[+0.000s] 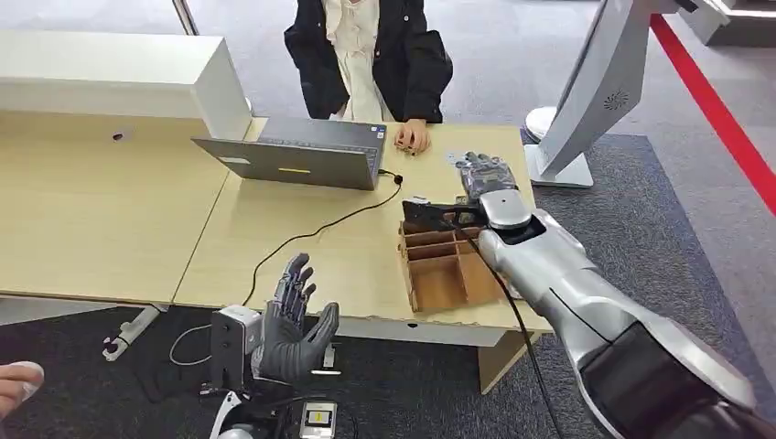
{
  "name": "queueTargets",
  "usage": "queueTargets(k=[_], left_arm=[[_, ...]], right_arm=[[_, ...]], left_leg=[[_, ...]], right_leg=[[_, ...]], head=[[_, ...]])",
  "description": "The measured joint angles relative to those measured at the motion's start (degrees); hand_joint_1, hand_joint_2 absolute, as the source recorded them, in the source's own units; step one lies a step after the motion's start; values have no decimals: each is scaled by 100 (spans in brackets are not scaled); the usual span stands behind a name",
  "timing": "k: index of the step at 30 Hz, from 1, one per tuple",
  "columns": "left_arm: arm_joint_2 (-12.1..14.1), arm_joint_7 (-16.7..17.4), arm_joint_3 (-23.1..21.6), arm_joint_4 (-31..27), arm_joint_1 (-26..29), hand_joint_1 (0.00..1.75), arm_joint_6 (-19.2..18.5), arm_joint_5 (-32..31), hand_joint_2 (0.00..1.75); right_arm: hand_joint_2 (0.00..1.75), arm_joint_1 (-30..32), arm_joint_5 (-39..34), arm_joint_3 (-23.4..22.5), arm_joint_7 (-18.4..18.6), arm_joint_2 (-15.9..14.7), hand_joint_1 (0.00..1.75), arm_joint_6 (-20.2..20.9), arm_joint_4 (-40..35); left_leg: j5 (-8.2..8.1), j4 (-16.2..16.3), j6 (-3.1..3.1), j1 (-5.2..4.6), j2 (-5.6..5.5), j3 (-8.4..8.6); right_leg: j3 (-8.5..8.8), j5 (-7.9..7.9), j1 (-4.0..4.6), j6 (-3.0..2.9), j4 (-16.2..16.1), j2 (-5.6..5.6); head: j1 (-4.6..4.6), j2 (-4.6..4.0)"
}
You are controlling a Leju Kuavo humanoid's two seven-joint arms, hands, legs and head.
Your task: Pass the card to the sensor for recognition and then transmit it.
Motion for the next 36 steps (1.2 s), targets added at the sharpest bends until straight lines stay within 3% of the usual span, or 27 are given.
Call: queueTargets(k=[12,36], left_arm=[[0,26,0,0,-28,0,-308,15,175],[-15,33,0,15,-56,0,-533,15,175]], right_arm=[[175,101,-85,-7,-2,-197,175,155,-4],[175,173,-61,-52,59,-417,175,-162,-142]], left_leg=[[0,0,0,0,0,0],[0,1,0,0,0,0]], right_leg=[[0,0,0,0,0,0],[0,1,0,0,0,0]], head=[[-2,0],[0,0]])
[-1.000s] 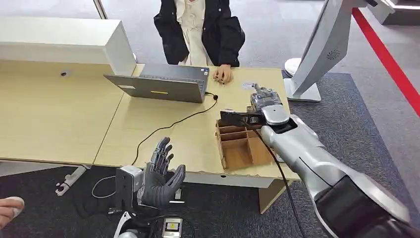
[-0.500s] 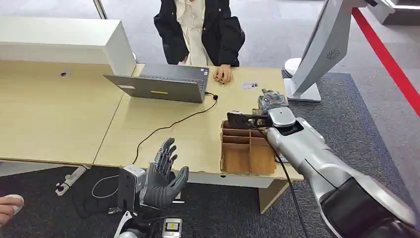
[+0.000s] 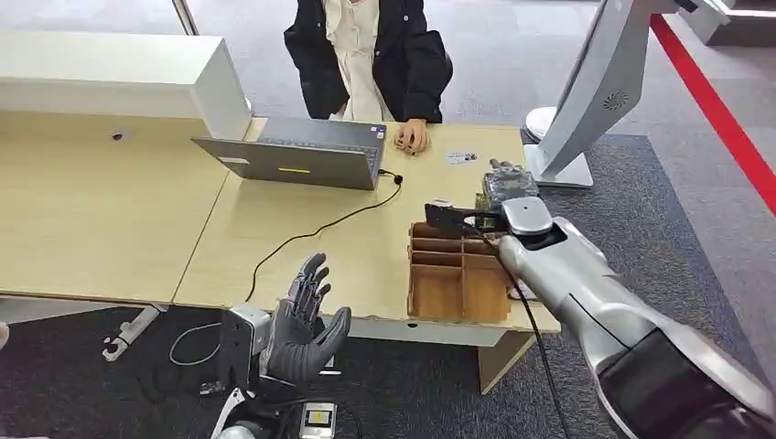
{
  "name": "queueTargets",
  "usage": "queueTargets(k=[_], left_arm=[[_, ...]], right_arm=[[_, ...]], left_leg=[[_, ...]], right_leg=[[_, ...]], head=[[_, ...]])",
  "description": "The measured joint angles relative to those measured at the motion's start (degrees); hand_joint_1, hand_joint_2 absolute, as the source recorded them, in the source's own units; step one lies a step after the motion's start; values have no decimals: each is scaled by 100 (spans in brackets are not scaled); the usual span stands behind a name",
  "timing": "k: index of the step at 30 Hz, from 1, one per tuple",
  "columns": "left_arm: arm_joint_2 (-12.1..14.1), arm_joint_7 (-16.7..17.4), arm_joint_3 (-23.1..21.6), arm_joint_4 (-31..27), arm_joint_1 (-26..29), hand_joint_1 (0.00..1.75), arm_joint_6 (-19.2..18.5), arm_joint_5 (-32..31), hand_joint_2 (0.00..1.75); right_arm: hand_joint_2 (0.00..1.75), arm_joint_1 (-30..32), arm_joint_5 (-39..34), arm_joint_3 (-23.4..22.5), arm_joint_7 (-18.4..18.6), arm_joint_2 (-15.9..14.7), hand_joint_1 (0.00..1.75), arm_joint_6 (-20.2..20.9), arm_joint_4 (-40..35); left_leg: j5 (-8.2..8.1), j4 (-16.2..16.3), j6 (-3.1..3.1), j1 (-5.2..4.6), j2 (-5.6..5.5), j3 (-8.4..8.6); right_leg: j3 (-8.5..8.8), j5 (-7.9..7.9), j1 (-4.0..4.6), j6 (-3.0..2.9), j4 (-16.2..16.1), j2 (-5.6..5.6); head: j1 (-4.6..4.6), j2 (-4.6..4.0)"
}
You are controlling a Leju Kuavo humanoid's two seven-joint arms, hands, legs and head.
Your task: Pass the card to the sensor for recognition and then transmit it.
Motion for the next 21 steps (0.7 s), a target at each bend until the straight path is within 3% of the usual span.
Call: queueTargets(k=[3,10,21], left_arm=[[-2,-2,0,11,-4,0,-57,-2,175],[-85,-124,0,118,-52,0,-190,-101,175],[-155,-153,0,201,-58,0,-190,-116,175]], right_arm=[[175,-2,59,-4,96,-31,175,-121,-50],[175,-260,461,-111,376,-203,175,-876,-395],[175,-498,610,-177,450,-267,175,-970,-730]], left_leg=[[0,0,0,0,0,0],[0,1,0,-1,4,0],[0,2,0,0,3,0]], right_leg=[[0,0,0,0,0,0],[0,1,-1,0,0,5],[0,1,0,0,0,4]], head=[[0,0],[0,0],[-2,0]])
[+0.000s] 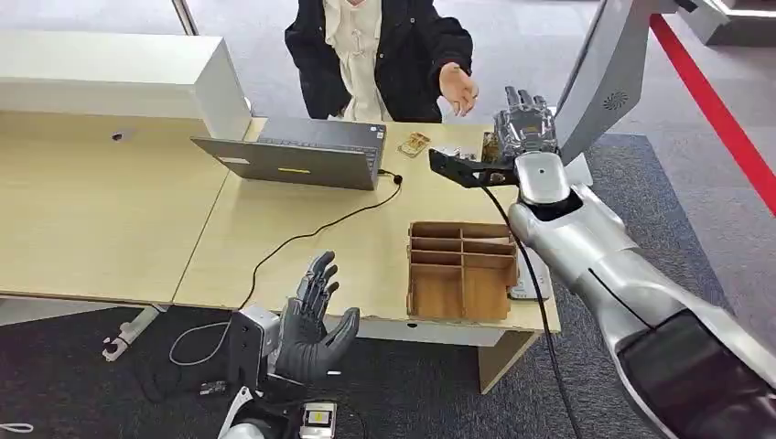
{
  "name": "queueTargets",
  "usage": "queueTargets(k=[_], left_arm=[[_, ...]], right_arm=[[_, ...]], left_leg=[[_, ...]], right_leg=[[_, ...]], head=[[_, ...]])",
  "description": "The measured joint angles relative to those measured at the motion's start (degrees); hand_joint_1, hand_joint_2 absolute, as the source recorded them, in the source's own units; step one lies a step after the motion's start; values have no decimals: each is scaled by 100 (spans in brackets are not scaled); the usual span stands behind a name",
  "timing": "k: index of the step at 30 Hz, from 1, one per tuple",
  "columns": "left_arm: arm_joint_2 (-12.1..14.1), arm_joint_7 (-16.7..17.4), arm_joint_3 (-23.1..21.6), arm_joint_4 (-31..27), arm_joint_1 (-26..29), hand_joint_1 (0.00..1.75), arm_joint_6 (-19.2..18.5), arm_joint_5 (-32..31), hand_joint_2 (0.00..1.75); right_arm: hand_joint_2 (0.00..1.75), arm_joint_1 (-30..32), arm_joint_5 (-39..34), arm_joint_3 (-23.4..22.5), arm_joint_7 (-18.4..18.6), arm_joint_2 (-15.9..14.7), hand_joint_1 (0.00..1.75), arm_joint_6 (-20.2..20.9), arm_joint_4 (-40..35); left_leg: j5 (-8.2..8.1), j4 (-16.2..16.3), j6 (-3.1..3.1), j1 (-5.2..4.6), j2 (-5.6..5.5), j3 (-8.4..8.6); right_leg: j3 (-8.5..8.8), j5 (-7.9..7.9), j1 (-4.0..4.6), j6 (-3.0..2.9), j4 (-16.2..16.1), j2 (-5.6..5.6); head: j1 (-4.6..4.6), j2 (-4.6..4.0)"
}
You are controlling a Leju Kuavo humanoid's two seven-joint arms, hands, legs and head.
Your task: Pass the card to the sensor for recognition and then transmit it.
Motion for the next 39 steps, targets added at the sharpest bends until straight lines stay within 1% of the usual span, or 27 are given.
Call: queueTargets(k=[8,11,13,17,20,22,28,34,39], left_arm=[[-59,0,0,70,-6,0,-94,0,175],[-81,-11,0,85,-8,0,-122,-2,175],[-87,-35,0,92,-8,0,-146,-9,175],[-103,-55,-2,142,-9,0,-242,-11,175],[-136,-66,-2,179,-12,0,-306,-46,175],[-149,-70,-2,192,-16,0,-321,-61,175],[-177,-107,-2,251,-19,0,-280,-81,175],[-177,-122,-2,291,-18,0,-267,-81,175],[-177,-155,-2,308,-9,0,-260,-76,175]], right_arm=[[175,-15,2,-22,37,-87,175,-4,-103],[175,-13,0,-37,37,-109,175,-94,-135],[175,-10,-2,-65,13,-111,175,-339,-142],[175,-11,9,-116,-15,-96,175,-985,-194],[175,-47,-9,-183,-35,-22,175,-1310,-192],[175,-128,-9,-223,-55,53,175,-1447,-190],[175,-362,-120,-317,-98,310,175,-1467,-125],[175,-407,-125,-391,-149,474,175,-1449,20],[175,-407,-146,-413,-188,540,175,-1445,122]], left_leg=[[0,1,0,-1,0,0],[0,1,0,-1,0,0],[0,1,0,-1,0,-1],[0,1,0,0,0,-1],[0,0,0,0,0,-2],[0,0,0,0,1,-1],[0,0,0,0,1,-1],[0,0,0,-1,1,-2],[0,1,0,-1,-1,-3]], right_leg=[[0,0,0,1,0,0],[0,0,0,1,0,0],[0,0,0,0,0,0],[1,0,0,1,1,0],[1,0,0,0,2,0],[0,0,0,0,2,0],[0,0,1,0,4,0],[0,0,0,0,4,0],[0,0,0,0,4,0]], head=[[0,0],[0,0],[2,0],[2,0],[0,0],[0,0],[0,0],[0,0],[2,0]])
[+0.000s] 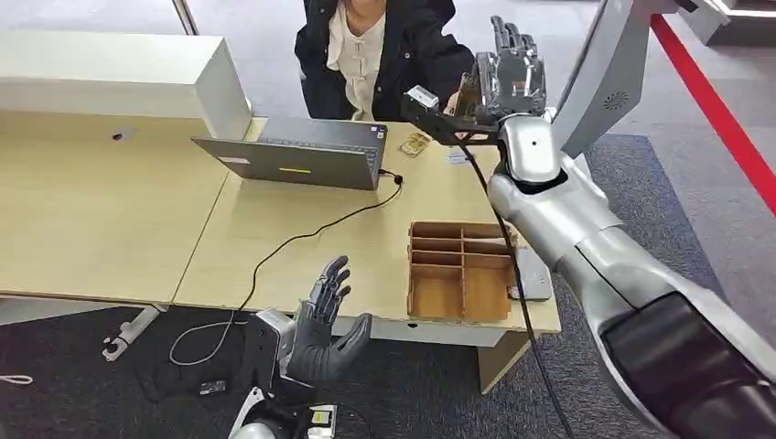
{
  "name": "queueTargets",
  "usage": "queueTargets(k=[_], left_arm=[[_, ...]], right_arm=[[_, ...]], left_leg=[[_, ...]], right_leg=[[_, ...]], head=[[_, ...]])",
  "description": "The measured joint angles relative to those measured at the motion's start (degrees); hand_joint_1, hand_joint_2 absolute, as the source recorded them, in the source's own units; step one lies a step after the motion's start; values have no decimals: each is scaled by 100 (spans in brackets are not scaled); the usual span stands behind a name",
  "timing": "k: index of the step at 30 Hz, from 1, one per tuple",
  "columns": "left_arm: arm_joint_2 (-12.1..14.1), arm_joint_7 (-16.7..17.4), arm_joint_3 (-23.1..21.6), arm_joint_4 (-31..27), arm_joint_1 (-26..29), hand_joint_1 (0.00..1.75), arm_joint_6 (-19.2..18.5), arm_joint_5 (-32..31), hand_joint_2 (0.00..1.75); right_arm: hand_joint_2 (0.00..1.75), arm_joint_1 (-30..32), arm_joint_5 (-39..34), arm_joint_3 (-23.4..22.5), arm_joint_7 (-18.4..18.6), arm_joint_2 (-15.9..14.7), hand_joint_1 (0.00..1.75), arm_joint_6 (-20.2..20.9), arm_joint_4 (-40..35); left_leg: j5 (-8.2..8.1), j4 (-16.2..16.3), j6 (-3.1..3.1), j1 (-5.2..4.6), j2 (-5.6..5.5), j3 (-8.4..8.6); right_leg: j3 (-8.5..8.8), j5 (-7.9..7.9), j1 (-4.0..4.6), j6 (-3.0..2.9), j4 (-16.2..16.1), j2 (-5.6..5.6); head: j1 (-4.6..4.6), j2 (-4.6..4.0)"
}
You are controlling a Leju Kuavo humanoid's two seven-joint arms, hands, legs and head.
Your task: Pass the card to the sensor for recognition and then transmit it.
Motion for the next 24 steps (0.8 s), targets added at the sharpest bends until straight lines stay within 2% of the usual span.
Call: queueTargets(k=[15,16,17,24], left_arm=[[33,4,0,-2,32,0,90,59,175],[35,4,0,-2,33,0,92,63,175],[37,4,0,-2,34,0,92,72,175],[42,13,0,-2,36,0,105,90,175]], right_arm=[[175,71,-147,-28,-13,24,175,35,273],[175,83,-147,-28,-11,22,80,41,284],[175,92,-151,-28,-11,22,2,59,297],[175,146,-179,-26,-11,26,0,258,383]], left_leg=[[0,0,0,0,0,0],[0,0,0,0,0,0],[0,0,0,0,0,0],[0,0,0,0,0,0]], right_leg=[[-1,0,0,0,0,0],[-1,0,0,0,0,0],[-1,0,0,0,0,0],[-1,0,0,0,0,0]], head=[[0,0],[-2,0],[0,0],[0,0]])
